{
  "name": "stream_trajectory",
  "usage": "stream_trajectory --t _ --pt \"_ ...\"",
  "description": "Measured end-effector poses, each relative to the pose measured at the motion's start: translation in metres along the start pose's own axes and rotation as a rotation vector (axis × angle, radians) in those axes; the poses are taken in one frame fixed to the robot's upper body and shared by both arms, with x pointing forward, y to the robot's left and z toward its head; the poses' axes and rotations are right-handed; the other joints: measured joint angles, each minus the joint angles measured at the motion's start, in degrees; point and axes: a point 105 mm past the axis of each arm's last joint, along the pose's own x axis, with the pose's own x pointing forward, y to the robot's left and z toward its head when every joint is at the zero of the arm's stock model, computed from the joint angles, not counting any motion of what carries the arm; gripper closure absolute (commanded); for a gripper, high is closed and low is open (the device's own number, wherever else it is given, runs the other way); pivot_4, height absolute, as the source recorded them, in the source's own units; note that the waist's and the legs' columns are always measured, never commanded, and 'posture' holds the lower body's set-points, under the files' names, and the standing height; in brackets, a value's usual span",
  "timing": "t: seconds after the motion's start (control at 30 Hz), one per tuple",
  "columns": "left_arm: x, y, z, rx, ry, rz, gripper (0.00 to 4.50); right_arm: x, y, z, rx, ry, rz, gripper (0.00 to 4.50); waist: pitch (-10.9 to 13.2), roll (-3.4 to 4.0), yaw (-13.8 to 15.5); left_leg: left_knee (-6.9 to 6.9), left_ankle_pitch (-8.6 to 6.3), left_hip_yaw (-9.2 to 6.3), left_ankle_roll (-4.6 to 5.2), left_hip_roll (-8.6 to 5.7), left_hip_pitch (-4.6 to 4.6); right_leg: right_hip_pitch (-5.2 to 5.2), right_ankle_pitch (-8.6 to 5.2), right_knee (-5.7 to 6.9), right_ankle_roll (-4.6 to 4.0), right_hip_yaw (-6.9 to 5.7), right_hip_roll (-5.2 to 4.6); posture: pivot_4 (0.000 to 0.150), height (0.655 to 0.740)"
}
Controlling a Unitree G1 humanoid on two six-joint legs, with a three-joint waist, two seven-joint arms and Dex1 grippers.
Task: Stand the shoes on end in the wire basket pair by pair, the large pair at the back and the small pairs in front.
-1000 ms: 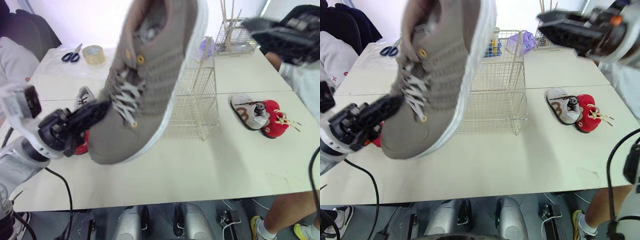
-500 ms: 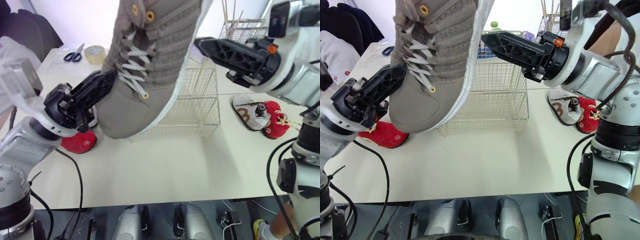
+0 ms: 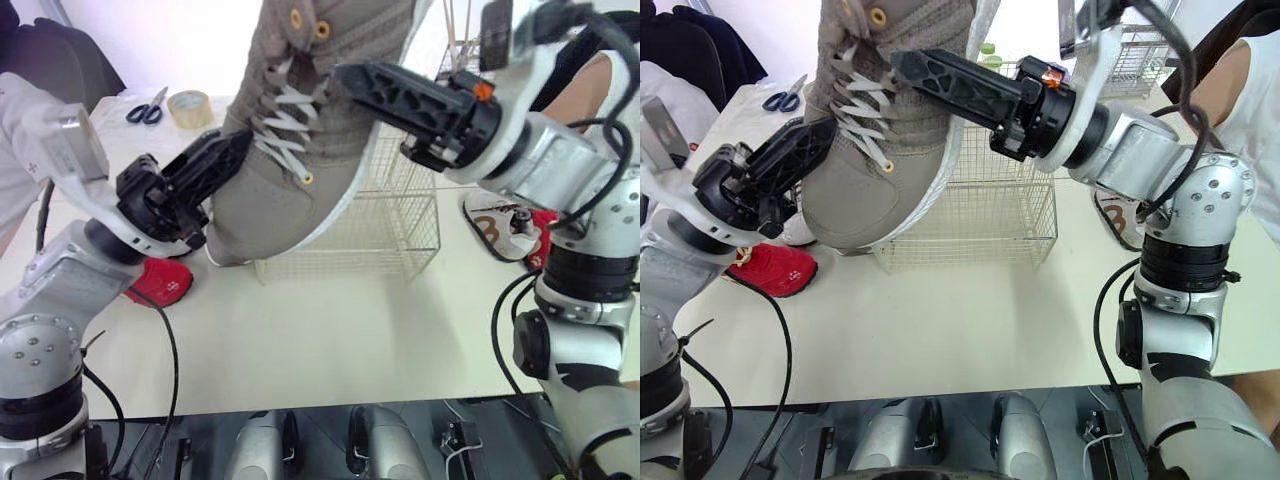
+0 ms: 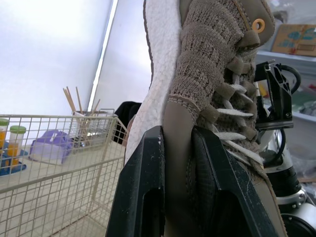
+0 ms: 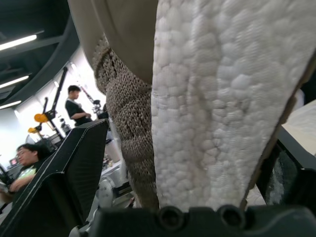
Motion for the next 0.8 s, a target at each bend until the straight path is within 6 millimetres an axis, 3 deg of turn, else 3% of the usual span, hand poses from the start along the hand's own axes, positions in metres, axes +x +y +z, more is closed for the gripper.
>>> stream_trajectory --t 0.1,0.17,0.23,0.27,0.33,0.43,0.53,0.6,0.73,0.8 --pt "0.0 -0.001 -0.002 0.001 0.004 -0.004 3.77 0.0 -0.003 0.001 -0.005 -0.003 -0.024 2.39 0.0 0.0 -0.06 0.0 0.0 0.0 0.0 0.0 0.0 0.0 0.0 -0.01 0.0 0.0 0.0 0.15 0.74" --pt "-0.001 -0.001 -0.003 -0.002 0.007 -0.005 3.77 0.0 -0.003 0.0 -0.007 -0.001 -0.028 2.86 0.0 0.0 -0.12 0.0 0.0 0.0 0.0 0.02 0.01 0.0 0.0 0.0 0.0 0.0 0.02 0.15 0.74" --pt "-0.002 -0.001 -0.003 0.0 0.012 -0.006 3.77 0.0 -0.004 0.0 -0.007 0.002 -0.029 2.89 0.0 0.0 -0.13 0.0 0.0 0.0 0.0 0.03 0.01 -0.01 0.0 0.0 0.0 0.0 0.03 0.15 0.74" --pt "-0.002 -0.001 -0.004 0.003 0.018 -0.007 3.49 0.0 -0.004 0.0 -0.009 0.003 -0.028 2.89 0.0 0.0 -0.13 0.0 0.0 0.0 0.0 0.03 0.01 -0.01 0.0 0.0 0.0 0.0 0.03 0.15 0.74" --pt "-0.004 0.001 -0.004 0.011 0.045 -0.005 2.83 0.001 -0.005 0.001 -0.045 0.013 -0.03 2.89 0.0 0.0 -0.11 0.0 0.0 0.0 0.0 0.02 0.0 -0.01 0.0 0.0 0.0 0.0 0.03 0.15 0.74" --pt "-0.006 0.008 -0.007 0.072 0.13 0.019 1.44 -0.002 -0.006 0.015 -0.184 -0.038 0.016 2.89 0.0 0.0 0.06 -0.01 -0.02 -0.01 0.02 0.01 -0.02 -0.01 -0.01 -0.06 0.01 -0.08 0.03 0.15 0.74" --pt "-0.013 0.011 -0.009 0.137 0.242 0.021 1.44 -0.011 -0.023 0.03 -0.306 -0.014 0.033 2.89 0.03 0.04 -0.22 -0.02 -0.05 0.13 0.08 -0.01 -0.02 -0.08 0.0 -0.08 0.02 -0.01 0.01 0.15 0.74" --pt "-0.023 0.014 -0.008 0.155 0.327 0.029 1.44 -0.018 -0.04 0.056 -0.411 -0.019 -0.012 2.89 0.05 0.03 -0.37 -0.08 -0.04 0.18 0.06 0.01 -0.04 -0.19 -0.01 -0.06 0.02 0.05 0.03 0.15 0.74" --pt "-0.034 0.012 0.006 0.211 0.41 0.028 1.44 -0.026 -0.056 0.103 -0.553 -0.103 0.015 2.89 0.11 0.1 -0.67 -0.29 0.02 0.29 -0.06 0.08 -0.04 -0.36 -0.02 -0.07 0.01 0.13 0.11 0.15 0.74" --pt "-0.036 0.01 0.012 0.23 0.411 0.028 1.44 -0.03 -0.061 0.115 -0.624 -0.118 0.001 2.89 0.11 0.1 -0.66 -0.35 0.03 0.31 -0.07 0.09 -0.04 -0.36 -0.03 -0.11 0.02 0.15 0.11 0.15 0.74"
